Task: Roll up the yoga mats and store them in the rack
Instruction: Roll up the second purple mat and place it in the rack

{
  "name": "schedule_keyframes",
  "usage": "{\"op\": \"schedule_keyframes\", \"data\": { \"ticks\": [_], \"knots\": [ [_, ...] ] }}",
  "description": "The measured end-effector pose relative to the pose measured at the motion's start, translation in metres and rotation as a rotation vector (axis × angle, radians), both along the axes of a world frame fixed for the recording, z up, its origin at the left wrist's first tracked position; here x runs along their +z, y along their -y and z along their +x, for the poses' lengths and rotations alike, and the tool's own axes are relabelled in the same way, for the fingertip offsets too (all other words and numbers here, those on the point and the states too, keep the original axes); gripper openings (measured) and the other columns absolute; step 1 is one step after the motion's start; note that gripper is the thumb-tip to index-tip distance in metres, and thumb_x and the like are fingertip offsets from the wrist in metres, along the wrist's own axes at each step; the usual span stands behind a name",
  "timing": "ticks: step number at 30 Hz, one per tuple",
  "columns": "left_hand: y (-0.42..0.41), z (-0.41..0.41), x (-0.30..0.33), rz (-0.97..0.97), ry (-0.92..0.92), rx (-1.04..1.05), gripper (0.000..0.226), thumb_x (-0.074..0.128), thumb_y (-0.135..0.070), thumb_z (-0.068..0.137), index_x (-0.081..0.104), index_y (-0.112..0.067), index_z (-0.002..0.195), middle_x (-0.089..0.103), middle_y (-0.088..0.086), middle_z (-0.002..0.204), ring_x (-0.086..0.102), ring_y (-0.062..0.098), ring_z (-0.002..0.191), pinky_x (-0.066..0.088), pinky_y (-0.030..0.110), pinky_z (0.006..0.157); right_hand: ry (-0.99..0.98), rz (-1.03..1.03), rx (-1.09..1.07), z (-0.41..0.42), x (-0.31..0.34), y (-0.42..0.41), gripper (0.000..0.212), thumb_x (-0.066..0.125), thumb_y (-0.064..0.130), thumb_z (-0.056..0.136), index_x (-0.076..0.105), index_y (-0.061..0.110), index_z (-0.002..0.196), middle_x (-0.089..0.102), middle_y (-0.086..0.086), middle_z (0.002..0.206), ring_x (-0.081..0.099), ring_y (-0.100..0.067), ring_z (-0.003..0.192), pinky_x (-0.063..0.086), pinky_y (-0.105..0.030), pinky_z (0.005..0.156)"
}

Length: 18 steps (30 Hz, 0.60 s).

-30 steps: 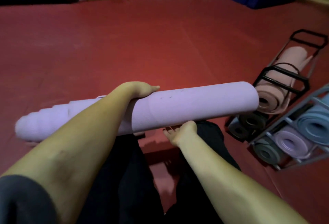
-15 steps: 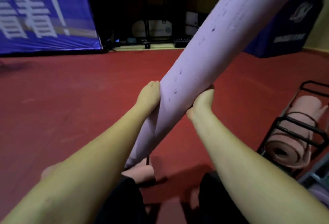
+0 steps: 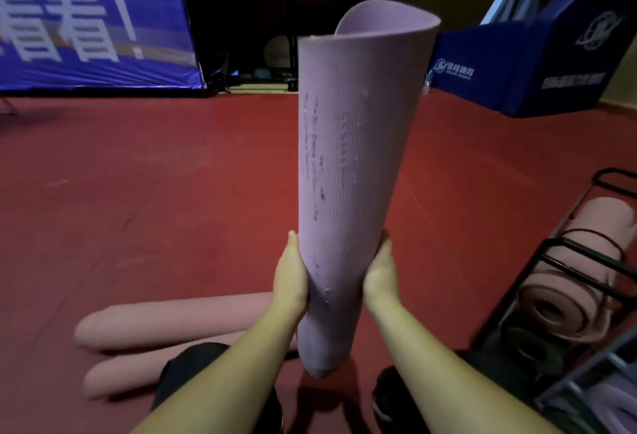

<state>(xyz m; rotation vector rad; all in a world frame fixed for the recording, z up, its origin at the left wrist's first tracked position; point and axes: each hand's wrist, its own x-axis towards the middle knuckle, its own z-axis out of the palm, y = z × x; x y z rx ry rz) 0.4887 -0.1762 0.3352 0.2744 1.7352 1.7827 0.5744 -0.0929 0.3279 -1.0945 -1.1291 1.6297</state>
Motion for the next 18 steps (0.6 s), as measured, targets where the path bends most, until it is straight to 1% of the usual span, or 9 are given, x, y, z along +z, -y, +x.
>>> {"op": "schedule_keyframes", "data": {
  "ticks": [2, 5, 6, 9, 11, 13, 15, 16, 18],
  "knots": [
    [0.003, 0.0, -0.01, -0.051, -0.019, -0.033, 0.04, 0.044, -0.053, 0.093, 0.072, -0.024, 0.09, 0.073, -0.002, 0.107, 0.062, 0.024, 0.107, 0.045, 0.051, 0.103, 0.073, -0.006, 0.055, 0.009, -0.014, -0.001, 0.033, 0.039, 0.041, 0.101, 0.065, 0.021, 0.099, 0.063, -0.001, 0.113, 0.05, -0.015, 0.107, 0.039, -0.032, 0.101],
    [0.001, -0.006, -0.018, -0.025, 0.059, -0.013, 0.035, 0.045, -0.044, 0.095, 0.071, -0.024, 0.08, 0.073, 0.0, 0.097, 0.061, 0.023, 0.096, 0.05, 0.049, 0.091, 0.213, -0.077, 0.166, 0.018, -0.029, -0.001, 0.042, 0.044, 0.051, 0.077, 0.067, 0.018, 0.09, 0.064, -0.006, 0.105, 0.048, -0.017, 0.1, 0.04, -0.033, 0.09],
    [-0.001, -0.009, -0.018, 0.013, 0.067, -0.023, 0.036, 0.046, -0.046, 0.095, 0.072, -0.025, 0.083, 0.074, 0.0, 0.097, 0.062, 0.021, 0.096, 0.052, 0.046, 0.087, 0.182, -0.079, 0.17, 0.019, -0.029, -0.002, 0.033, 0.047, 0.047, 0.08, 0.066, 0.02, 0.082, 0.067, -0.002, 0.097, 0.05, -0.017, 0.095, 0.041, -0.033, 0.085],
    [-0.007, -0.015, -0.014, 0.121, 0.048, -0.072, 0.046, 0.05, -0.058, 0.095, 0.073, -0.023, 0.113, 0.074, 0.003, 0.112, 0.066, 0.024, 0.111, 0.048, 0.05, 0.102, -0.041, -0.129, 0.104, 0.015, -0.012, -0.008, 0.03, 0.048, 0.037, 0.098, 0.071, 0.022, 0.085, 0.074, 0.005, 0.083, 0.061, -0.013, 0.086, 0.048, -0.034, 0.086],
    [-0.006, -0.012, -0.016, 0.143, 0.107, -0.04, 0.048, 0.052, -0.06, 0.092, 0.073, -0.023, 0.114, 0.075, 0.002, 0.11, 0.066, 0.024, 0.11, 0.048, 0.049, 0.103, -0.034, -0.08, 0.078, 0.012, -0.009, -0.014, 0.03, 0.048, 0.04, 0.1, 0.071, 0.026, 0.085, 0.072, 0.011, 0.081, 0.061, -0.009, 0.083, 0.047, -0.034, 0.088],
    [-0.002, -0.009, -0.024, 0.078, 0.158, -0.009, 0.051, 0.056, -0.066, 0.086, 0.075, -0.025, 0.11, 0.076, -0.001, 0.106, 0.067, 0.022, 0.105, 0.049, 0.047, 0.101, 0.077, -0.054, 0.12, 0.011, -0.013, -0.01, 0.031, 0.046, 0.047, 0.1, 0.069, 0.031, 0.087, 0.069, 0.011, 0.091, 0.061, -0.01, 0.089, 0.045, -0.036, 0.093],
    [0.004, -0.011, -0.029, 0.047, 0.157, 0.015, 0.046, 0.057, -0.065, 0.084, 0.076, -0.028, 0.104, 0.076, -0.005, 0.102, 0.067, 0.019, 0.102, 0.049, 0.048, 0.101, 0.206, 0.042, 0.157, 0.01, -0.016, -0.007, 0.033, 0.045, 0.051, 0.099, 0.071, 0.029, 0.102, 0.067, 0.008, 0.113, 0.06, -0.015, 0.108, 0.044, -0.037, 0.101],
    [0.006, -0.012, -0.026, 0.037, 0.111, 0.011, 0.038, 0.057, -0.059, 0.087, 0.077, -0.029, 0.1, 0.076, -0.007, 0.099, 0.067, 0.018, 0.1, 0.05, 0.048, 0.1, 0.217, 0.098, 0.137, 0.01, -0.015, -0.009, 0.036, 0.047, 0.049, 0.098, 0.07, 0.025, 0.111, 0.067, 0.006, 0.121, 0.06, -0.016, 0.114, 0.044, -0.037, 0.103],
    [0.008, -0.013, -0.013, 0.065, -0.012, -0.019, 0.03, 0.052, -0.048, 0.093, 0.076, -0.029, 0.097, 0.076, -0.006, 0.101, 0.068, 0.019, 0.101, 0.05, 0.049, 0.099, 0.046, 0.087, 0.128, 0.012, -0.003, -0.013, 0.047, 0.053, 0.056, 0.091, 0.071, 0.02, 0.115, 0.069, -0.001, 0.12, 0.061, -0.021, 0.118, 0.045, -0.04, 0.105]
  ]
}}
